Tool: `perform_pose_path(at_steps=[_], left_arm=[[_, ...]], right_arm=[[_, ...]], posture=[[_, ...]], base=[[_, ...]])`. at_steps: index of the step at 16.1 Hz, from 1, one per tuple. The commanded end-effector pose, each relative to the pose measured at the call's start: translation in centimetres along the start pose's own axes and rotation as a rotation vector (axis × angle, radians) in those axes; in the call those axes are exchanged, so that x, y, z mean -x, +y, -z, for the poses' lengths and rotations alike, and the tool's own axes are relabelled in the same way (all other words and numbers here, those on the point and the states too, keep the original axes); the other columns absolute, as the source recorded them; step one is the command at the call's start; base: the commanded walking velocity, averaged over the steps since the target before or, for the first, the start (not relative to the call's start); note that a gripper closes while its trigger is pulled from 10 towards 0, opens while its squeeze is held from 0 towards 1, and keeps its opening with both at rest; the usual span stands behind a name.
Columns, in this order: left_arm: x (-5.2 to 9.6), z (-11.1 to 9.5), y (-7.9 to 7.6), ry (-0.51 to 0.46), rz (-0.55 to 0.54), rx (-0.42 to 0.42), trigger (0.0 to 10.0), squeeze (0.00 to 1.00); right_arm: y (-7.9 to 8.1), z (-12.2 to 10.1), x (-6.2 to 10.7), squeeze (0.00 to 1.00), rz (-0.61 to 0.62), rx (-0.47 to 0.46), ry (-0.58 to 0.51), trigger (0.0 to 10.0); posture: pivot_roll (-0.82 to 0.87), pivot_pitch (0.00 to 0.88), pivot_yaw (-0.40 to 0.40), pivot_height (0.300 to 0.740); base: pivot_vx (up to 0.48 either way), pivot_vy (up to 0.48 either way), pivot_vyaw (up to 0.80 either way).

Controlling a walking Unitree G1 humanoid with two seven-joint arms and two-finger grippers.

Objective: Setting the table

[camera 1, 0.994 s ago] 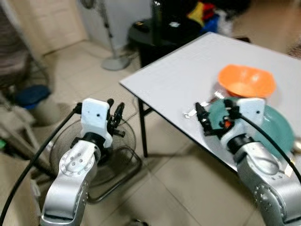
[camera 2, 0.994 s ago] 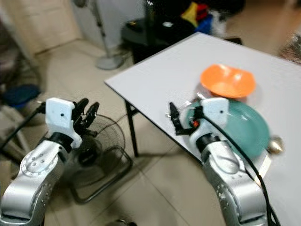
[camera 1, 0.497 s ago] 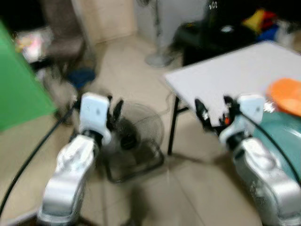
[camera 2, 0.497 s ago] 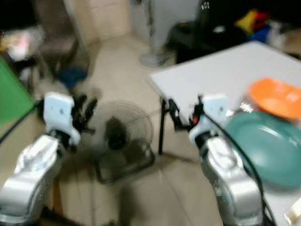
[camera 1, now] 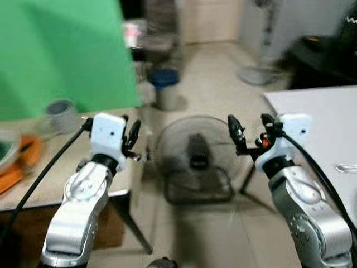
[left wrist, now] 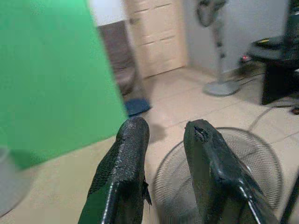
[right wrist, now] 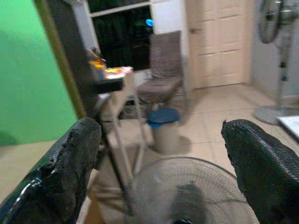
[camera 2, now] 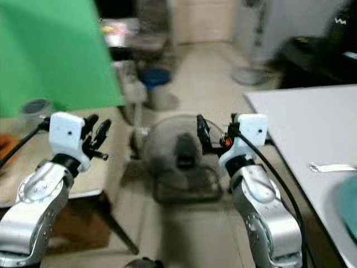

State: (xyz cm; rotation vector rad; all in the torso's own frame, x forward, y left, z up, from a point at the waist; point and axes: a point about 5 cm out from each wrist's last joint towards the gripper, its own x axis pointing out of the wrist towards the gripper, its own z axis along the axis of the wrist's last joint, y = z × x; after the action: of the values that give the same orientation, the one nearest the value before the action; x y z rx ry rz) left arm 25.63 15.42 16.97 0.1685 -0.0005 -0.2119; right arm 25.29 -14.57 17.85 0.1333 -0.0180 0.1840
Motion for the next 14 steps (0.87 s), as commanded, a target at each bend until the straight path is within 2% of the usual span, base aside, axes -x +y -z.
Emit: perform_pose_path(at_steps=[1,2,3,4,6,8,9,13,14], left_arm=[[0.0,-0.3,-0.1,-0.010,0.011,0.007,10.0,0.00],[0.1,-0.3,-0.1,-0.008,0.007,0.007,10.0,0.00],[0.1,-0.2,0.1,-0.005,0.001,0.010,10.0,0.00],[0.2,-0.2,0.1,-0.002,-0.002,0.009,10.0,0.00],[0.2,-0.2,0.2,0.000,-0.004,0.006,10.0,0.00],[0.2,-0.4,0.3,-0.002,-0.002,0.000,10.0,0.00],[0.2,-0.4,0.3,-0.002,-0.005,0.002,10.0,0.00],[-0.1,-0.4,0.1,-0.005,-0.003,0.011,10.0,0.00],[-0.2,-0.4,0.0,-0.005,-0.001,0.011,10.0,0.00]], right_arm=[[-0.5,0.4,-0.1,0.94,0.021,-0.009,0.033,10.0],[-0.4,0.7,-0.2,0.73,0.015,0.004,0.063,10.0],[-0.3,1.3,-0.4,0.33,0.016,0.008,0.097,10.0],[-0.2,1.3,-0.4,0.00,0.013,0.002,0.098,10.0],[0.0,1.2,-0.5,0.00,0.004,-0.010,0.085,10.0],[0.2,0.5,-0.6,0.00,-0.028,-0.071,0.061,10.0],[0.1,0.2,-0.8,0.00,-0.019,-0.060,0.038,10.0],[-0.1,0.3,-0.8,0.00,-0.024,-0.068,0.052,10.0],[-0.1,0.4,-0.6,0.00,-0.027,-0.101,0.057,10.0]], posture=[[0.10,0.000,0.073,0.740],[0.10,0.000,0.071,0.740],[0.11,0.000,0.065,0.740],[0.11,0.000,0.065,0.740],[0.11,0.000,0.065,0.740],[0.11,0.000,0.064,0.740],[0.11,0.000,0.062,0.740],[0.10,0.000,0.063,0.740],[0.10,0.000,0.063,0.740]], base=[[0.000,0.000,0.00],[0.000,0.000,0.00],[0.000,0.262,0.00],[0.000,0.270,0.00],[0.000,0.281,0.00],[0.000,0.283,0.00],[0.000,0.285,0.00],[0.000,0.284,0.00],[0.000,0.285,0.00]])
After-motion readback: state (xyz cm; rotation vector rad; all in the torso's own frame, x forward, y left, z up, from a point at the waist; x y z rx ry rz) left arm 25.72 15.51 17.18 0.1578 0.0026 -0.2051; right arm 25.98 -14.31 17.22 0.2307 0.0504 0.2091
